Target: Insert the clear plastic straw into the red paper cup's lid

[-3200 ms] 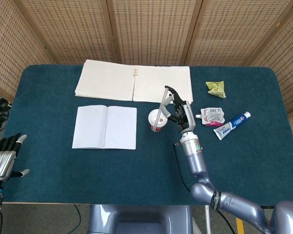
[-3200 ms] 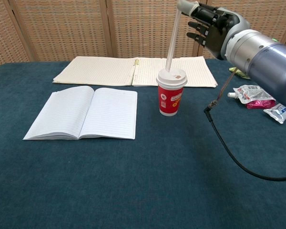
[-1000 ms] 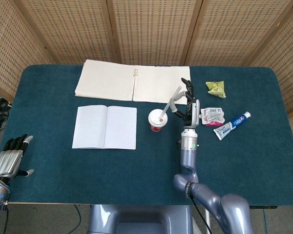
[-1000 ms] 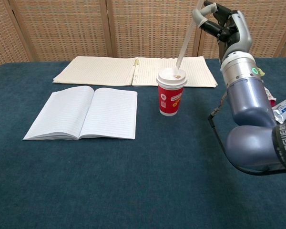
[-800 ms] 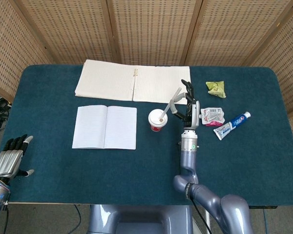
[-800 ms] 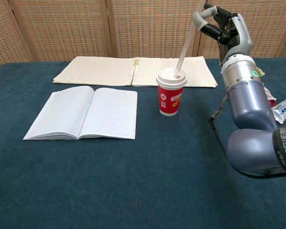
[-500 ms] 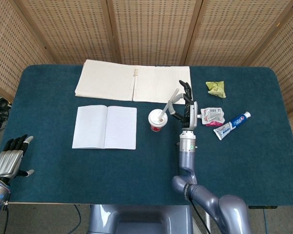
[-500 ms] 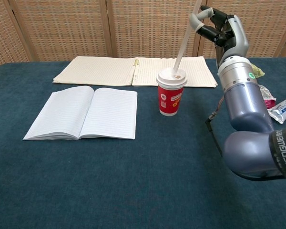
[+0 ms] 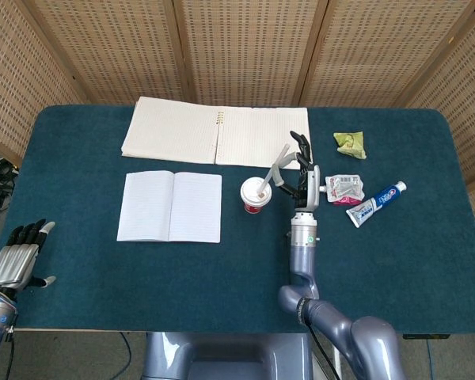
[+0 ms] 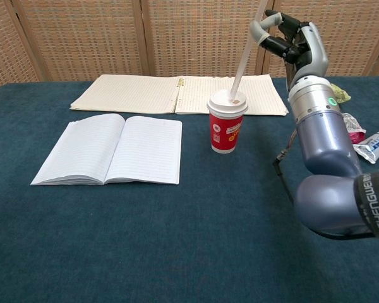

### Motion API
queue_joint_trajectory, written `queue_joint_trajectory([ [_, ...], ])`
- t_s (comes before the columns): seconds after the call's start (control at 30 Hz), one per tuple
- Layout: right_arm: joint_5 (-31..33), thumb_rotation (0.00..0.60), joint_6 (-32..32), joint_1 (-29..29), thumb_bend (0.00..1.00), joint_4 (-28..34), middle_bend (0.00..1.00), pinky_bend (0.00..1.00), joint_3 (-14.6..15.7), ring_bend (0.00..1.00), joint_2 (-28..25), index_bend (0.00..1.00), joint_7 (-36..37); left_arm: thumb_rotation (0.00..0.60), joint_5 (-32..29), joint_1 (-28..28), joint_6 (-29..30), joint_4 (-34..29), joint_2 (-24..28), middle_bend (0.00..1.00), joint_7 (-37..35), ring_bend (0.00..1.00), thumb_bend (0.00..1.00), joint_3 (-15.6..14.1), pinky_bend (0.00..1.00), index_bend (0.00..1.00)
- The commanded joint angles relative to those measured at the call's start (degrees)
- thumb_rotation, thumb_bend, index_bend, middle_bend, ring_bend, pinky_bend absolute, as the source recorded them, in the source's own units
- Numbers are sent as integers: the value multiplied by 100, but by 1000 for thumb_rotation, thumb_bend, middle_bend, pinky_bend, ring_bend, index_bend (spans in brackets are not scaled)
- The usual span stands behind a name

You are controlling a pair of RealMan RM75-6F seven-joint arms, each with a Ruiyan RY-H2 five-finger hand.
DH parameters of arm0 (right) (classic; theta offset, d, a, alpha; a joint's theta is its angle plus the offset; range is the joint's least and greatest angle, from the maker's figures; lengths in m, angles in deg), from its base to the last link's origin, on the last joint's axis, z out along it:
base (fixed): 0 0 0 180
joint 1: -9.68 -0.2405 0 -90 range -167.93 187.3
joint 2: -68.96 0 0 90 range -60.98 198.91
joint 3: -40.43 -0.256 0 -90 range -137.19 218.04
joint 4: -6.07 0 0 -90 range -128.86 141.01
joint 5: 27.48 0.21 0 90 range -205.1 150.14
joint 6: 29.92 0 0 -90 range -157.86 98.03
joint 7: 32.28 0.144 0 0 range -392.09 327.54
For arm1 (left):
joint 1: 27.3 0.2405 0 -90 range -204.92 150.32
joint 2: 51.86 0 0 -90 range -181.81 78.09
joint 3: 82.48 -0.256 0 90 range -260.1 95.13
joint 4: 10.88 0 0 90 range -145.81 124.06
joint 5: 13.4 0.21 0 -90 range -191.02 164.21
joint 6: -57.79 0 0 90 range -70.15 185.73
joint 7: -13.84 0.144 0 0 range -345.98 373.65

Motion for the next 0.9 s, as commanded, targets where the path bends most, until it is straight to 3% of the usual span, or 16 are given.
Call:
queue_joint_trajectory([
  [0.03, 3, 600, 16, 7, 544, -21, 243, 0, 16, 3, 13, 661, 19, 600, -4, 0, 2, -1, 3, 0, 2, 0, 70, 0, 0, 0],
  [0.63, 8, 600, 86, 21, 546, -243, 233, 0, 115, 3, 161, 657, 96, 600, -11, -10, -22, -3, 12, 0, -16, 0, 71, -15, 0, 0],
  [0.9, -9, 600, 52, 39, 500, -385, 194, 0, 164, 2, 248, 577, 177, 600, -22, -20, -47, -2, 12, 0, -20, 0, 70, -21, 0, 0],
])
